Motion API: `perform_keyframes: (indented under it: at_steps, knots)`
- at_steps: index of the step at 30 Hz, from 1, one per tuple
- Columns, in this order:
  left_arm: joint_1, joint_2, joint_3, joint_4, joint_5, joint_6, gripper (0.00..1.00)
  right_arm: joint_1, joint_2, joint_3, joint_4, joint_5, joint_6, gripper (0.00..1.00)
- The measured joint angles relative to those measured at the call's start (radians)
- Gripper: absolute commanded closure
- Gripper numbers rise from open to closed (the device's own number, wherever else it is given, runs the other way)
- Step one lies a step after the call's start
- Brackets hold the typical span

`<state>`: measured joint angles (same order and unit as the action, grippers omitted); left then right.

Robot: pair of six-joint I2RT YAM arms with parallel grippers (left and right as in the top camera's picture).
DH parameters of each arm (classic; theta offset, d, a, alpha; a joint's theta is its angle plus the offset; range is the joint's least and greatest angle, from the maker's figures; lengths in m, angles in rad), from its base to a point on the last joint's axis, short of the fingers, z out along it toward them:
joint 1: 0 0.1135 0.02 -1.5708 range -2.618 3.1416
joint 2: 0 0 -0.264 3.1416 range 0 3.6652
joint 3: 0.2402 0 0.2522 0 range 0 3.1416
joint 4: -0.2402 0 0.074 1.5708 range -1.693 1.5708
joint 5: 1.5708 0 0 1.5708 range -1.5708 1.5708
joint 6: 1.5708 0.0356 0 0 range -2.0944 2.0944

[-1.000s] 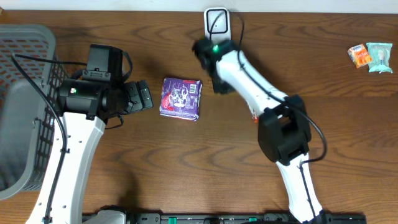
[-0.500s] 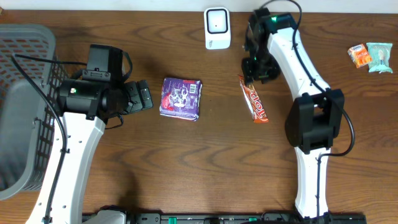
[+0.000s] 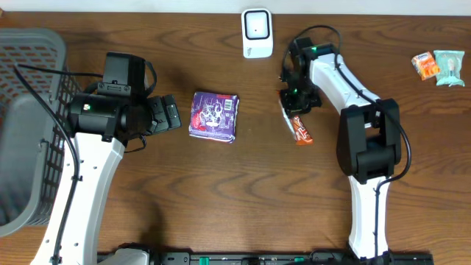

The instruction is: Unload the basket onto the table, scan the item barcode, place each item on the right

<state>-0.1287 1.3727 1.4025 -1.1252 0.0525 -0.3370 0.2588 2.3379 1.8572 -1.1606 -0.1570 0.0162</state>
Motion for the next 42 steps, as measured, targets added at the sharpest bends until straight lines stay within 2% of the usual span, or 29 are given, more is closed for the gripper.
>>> perform_keyframes:
  at_steps: [6,10,15,19,25,30,35,42]
  knots:
    - [0.0,0.0,0.0,0.0,0.0,0.0,0.02,0.034,0.01,0.062,-0.016,-0.005,0.058,0.99]
    - [0.0,0.0,0.0,0.0,0.0,0.0,0.02,0.048,0.022,0.226,0.008,-0.008,0.137,0.99]
    - [0.0,0.0,0.0,0.0,0.0,0.0,0.02,0.053,0.019,0.406,0.188,-0.011,0.209,0.99]
    - [0.0,0.0,0.0,0.0,0.0,0.0,0.02,0.064,0.018,0.42,0.359,0.016,0.275,0.99]
    - [0.0,0.0,0.0,0.0,0.0,0.0,0.02,0.13,0.021,0.419,0.565,0.215,0.399,0.99]
    - [0.0,0.0,0.0,0.0,0.0,0.0,0.02,0.174,0.038,0.42,0.715,0.309,0.434,0.99]
    - [0.0,0.0,0.0,0.0,0.0,0.0,0.02,0.183,0.076,0.42,0.773,0.364,0.447,0.99]
    - [0.0,0.0,0.0,0.0,0.0,0.0,0.02,0.16,0.103,0.419,0.76,0.414,0.447,0.99]
